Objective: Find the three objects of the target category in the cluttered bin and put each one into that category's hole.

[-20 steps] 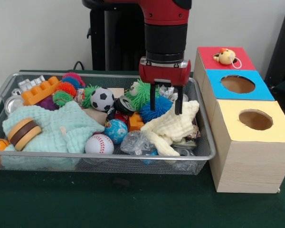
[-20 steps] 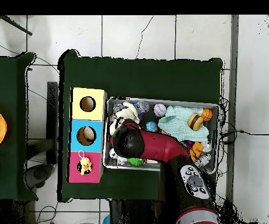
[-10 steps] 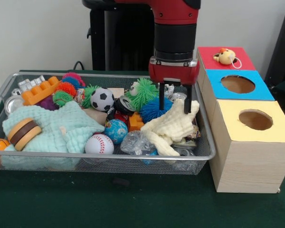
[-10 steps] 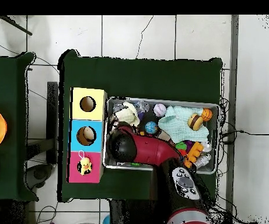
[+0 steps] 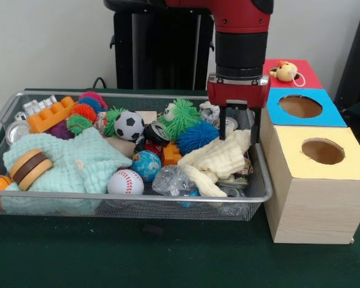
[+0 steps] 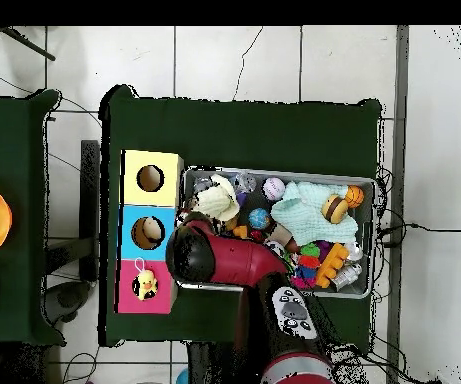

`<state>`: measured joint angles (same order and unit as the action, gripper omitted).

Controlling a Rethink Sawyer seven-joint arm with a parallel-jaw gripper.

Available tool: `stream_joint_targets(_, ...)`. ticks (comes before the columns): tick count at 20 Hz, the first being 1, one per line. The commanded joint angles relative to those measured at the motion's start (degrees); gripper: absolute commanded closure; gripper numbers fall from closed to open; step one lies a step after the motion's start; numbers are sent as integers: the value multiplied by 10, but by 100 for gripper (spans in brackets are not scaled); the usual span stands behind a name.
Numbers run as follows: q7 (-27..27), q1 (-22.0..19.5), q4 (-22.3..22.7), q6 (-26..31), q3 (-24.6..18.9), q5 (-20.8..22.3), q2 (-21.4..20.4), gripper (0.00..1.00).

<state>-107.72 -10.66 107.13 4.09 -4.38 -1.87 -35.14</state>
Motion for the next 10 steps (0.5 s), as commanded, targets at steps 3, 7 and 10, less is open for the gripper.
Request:
stream_joint_targets(3, -139, 15, 9, -53, 26, -42, 50, 0)
stream_joint_targets(7, -136, -1, 19, -74, 10, -38, 49, 100)
stream_joint_targets(10, -129, 8, 15, -58, 27, -41, 45, 100)
